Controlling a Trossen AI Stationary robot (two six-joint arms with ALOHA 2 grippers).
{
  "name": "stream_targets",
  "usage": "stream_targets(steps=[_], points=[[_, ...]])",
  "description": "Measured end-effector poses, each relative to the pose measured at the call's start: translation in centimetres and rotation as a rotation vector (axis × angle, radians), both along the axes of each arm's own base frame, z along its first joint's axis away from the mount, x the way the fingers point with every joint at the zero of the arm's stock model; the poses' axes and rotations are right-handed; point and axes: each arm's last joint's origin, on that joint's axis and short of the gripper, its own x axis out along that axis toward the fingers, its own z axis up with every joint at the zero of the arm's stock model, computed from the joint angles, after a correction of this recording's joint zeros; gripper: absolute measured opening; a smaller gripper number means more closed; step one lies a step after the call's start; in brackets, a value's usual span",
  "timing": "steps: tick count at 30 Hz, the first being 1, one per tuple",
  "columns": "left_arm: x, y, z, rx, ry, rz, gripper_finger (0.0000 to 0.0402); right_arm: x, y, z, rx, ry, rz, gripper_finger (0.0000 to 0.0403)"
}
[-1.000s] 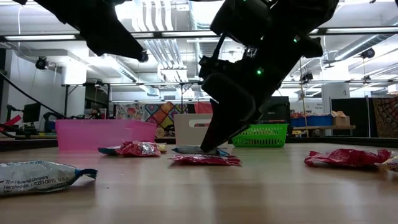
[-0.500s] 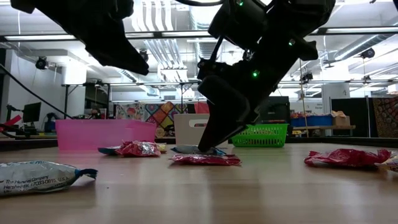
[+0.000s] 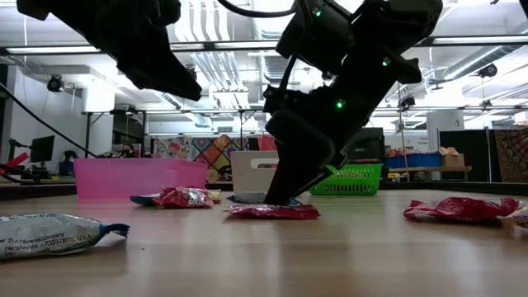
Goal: Sort candy
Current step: Put the white chocolate into the pink bin
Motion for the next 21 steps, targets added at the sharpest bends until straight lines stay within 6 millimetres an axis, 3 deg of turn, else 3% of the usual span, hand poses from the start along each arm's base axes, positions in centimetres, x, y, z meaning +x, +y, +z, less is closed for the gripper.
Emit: stream_targets(steps=[4, 12, 17, 21], points=[[0.1, -0.1, 0.2, 0.005, -0.02, -0.011, 0.013, 0.0, -0.1, 0.0, -0.002, 0.0, -0.001, 0.016], [0.4, -0.2, 0.5, 0.02, -0.047, -0.068, 0.013, 0.1, -0.1, 0.4, -0.01, -0.012, 0.013, 0.0024], [0.3, -0.6, 0.6, 0.04, -0.043, -0.096, 0.013, -0.1, 0.1, 1.4, 0.002, -0.028, 0.031, 0.0022], [0.1, -1.5, 0.7, 0.061, -0.053, -0.147, 0.013, -0.3, 0.6, 3.6, -0.002, -0.09, 0.088, 0.0022]])
